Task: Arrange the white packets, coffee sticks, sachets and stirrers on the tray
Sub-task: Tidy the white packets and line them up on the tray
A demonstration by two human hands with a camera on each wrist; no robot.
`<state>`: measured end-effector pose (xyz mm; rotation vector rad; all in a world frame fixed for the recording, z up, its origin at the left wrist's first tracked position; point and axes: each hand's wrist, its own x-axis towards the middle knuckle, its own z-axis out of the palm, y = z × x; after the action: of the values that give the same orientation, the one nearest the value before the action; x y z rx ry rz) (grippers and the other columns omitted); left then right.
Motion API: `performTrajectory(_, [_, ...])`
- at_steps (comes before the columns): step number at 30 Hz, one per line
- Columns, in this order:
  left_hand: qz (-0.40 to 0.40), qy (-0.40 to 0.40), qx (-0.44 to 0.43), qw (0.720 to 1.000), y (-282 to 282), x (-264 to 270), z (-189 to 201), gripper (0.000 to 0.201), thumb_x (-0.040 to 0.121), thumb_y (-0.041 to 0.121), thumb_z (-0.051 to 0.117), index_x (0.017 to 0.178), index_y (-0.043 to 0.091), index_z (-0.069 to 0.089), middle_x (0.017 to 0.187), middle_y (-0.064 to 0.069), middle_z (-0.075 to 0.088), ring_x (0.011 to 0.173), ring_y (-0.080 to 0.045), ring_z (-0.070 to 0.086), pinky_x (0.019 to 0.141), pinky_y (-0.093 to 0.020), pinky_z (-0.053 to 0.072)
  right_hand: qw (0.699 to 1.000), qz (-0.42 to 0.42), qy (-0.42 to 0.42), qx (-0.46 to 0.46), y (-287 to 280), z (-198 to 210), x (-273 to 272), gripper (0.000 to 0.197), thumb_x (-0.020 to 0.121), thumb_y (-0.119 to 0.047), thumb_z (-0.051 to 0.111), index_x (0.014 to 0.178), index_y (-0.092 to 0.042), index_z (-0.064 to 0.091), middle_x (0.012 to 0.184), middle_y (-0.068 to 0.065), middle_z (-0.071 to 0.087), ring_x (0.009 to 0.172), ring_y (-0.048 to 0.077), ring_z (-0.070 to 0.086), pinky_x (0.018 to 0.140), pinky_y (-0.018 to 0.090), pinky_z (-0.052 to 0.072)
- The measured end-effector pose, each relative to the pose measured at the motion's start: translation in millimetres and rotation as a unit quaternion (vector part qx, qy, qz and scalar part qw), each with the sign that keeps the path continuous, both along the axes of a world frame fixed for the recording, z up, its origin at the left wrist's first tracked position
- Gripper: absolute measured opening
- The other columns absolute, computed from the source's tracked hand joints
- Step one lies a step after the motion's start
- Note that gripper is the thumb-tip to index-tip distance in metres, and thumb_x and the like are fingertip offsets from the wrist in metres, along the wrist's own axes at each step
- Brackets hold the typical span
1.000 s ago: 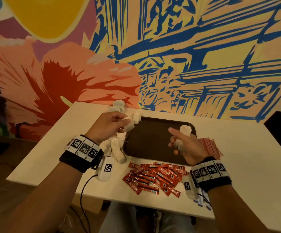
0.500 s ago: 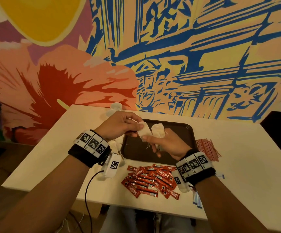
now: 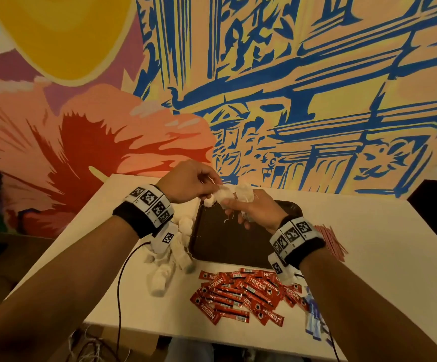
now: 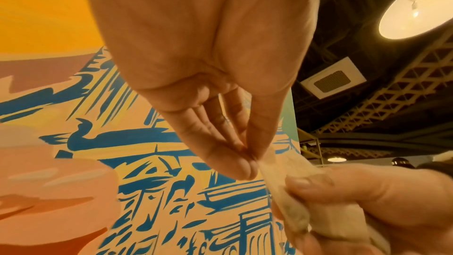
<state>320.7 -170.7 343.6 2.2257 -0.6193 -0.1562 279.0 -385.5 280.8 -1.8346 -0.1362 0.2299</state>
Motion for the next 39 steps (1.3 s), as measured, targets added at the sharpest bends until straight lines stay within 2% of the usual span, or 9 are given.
performTrajectory(4, [0.029, -0.023, 0.012, 0.999, -4, 22, -6, 0.007, 0.087, 0.012, 0.075, 0.090, 0.018, 0.076, 0.070, 0.000, 0.073, 0.060, -0.010, 0.069, 0.060, -0.019, 0.056, 0.999, -0.028, -0.018, -0.017, 3, -2, 23, 0.030, 0.095, -0.040, 0.069, 0.106, -0.011, 0.071, 0.094, 0.010, 0.077, 0.062, 0.017, 0.063, 0.048, 0.025, 0.049])
performTrajectory(7, [0.065, -0.038, 0.009, 0.997, -5, 43, -15, 0.012, 0.087, 0.008, 0.072, 0.089, 0.019, 0.073, 0.072, 0.000, 0.073, 0.060, -0.011, 0.069, 0.059, -0.023, 0.058, 0.999, -0.040, -0.013, -0.032, 2, -10, 37, 0.030, 0.098, -0.045, 0.064, 0.105, -0.017, 0.070, 0.089, 0.011, 0.074, 0.062, 0.018, 0.061, 0.047, 0.025, 0.048])
performTrajectory(10, [0.108, -0.049, 0.026, 0.993, -2, 70, -31, 0.011, 0.088, 0.008, 0.068, 0.090, 0.019, 0.071, 0.071, 0.000, 0.071, 0.057, -0.009, 0.067, 0.056, -0.022, 0.055, 0.995, -0.045, 0.044, -0.081, -6, -23, 47, 0.040, 0.098, -0.054, 0.058, 0.101, -0.015, 0.068, 0.081, 0.008, 0.067, 0.067, 0.024, 0.061, 0.053, 0.027, 0.049])
performTrajectory(16, [0.121, -0.026, 0.127, 0.984, 7, 129, -83, 0.007, 0.084, 0.014, 0.070, 0.087, 0.020, 0.073, 0.082, 0.001, 0.069, 0.075, -0.019, 0.066, 0.069, -0.029, 0.052, 0.979, -0.050, 0.181, -0.076, -20, -53, 67, 0.044, 0.094, -0.057, 0.063, 0.109, -0.017, 0.070, 0.085, 0.007, 0.066, 0.075, 0.020, 0.068, 0.071, 0.033, 0.059])
performTrajectory(19, [0.103, -0.015, 0.178, 0.978, 6, 152, -116, 0.005, 0.087, 0.020, 0.069, 0.089, 0.022, 0.072, 0.088, 0.003, 0.066, 0.081, -0.015, 0.062, 0.071, -0.024, 0.043, 0.975, -0.066, 0.208, -0.043, -20, -61, 81, 0.049, 0.090, -0.053, 0.070, 0.113, -0.009, 0.067, 0.087, 0.009, 0.066, 0.075, 0.020, 0.069, 0.071, 0.033, 0.060])
performTrajectory(21, [0.098, -0.001, 0.201, 0.975, 5, 164, -136, 0.007, 0.089, 0.023, 0.068, 0.093, 0.021, 0.073, 0.091, 0.005, 0.066, 0.087, -0.014, 0.063, 0.075, -0.025, 0.044, 0.973, -0.073, 0.219, -0.023, -18, -63, 89, 0.048, 0.090, -0.048, 0.072, 0.114, -0.007, 0.065, 0.089, 0.009, 0.065, 0.076, 0.018, 0.068, 0.064, 0.029, 0.059])
performTrajectory(29, [0.084, 0.064, 0.250, 0.962, -8, 207, -206, 0.011, 0.090, 0.020, 0.064, 0.093, 0.026, 0.073, 0.112, 0.002, 0.068, 0.098, -0.019, 0.064, 0.087, -0.029, 0.050, 0.967, -0.070, 0.244, 0.006, -11, -97, 114, 0.034, 0.092, -0.039, 0.074, 0.106, -0.009, 0.068, 0.083, 0.006, 0.064, 0.076, 0.019, 0.066, 0.066, 0.032, 0.057])
performTrajectory(33, [0.083, 0.064, 0.269, 0.958, -13, 224, -224, 0.017, 0.093, 0.017, 0.059, 0.098, 0.026, 0.073, 0.117, 0.003, 0.067, 0.104, -0.020, 0.063, 0.086, -0.027, 0.047, 0.964, -0.067, 0.255, -0.043, -8, -116, 125, 0.016, 0.097, -0.027, 0.069, 0.104, -0.012, 0.068, 0.083, 0.006, 0.061, 0.068, 0.015, 0.063, 0.061, 0.027, 0.057])
performTrajectory(39, [0.103, 0.069, 0.255, 0.959, -16, 240, -236, 0.018, 0.090, 0.013, 0.056, 0.095, 0.029, 0.064, 0.111, 0.000, 0.068, 0.097, -0.021, 0.063, 0.080, -0.027, 0.046, 0.949, -0.088, 0.300, -0.037, 2, -138, 166, 0.016, 0.104, -0.010, 0.053, 0.111, -0.014, 0.066, 0.097, 0.010, 0.063, 0.074, 0.019, 0.064, 0.061, 0.031, 0.059])
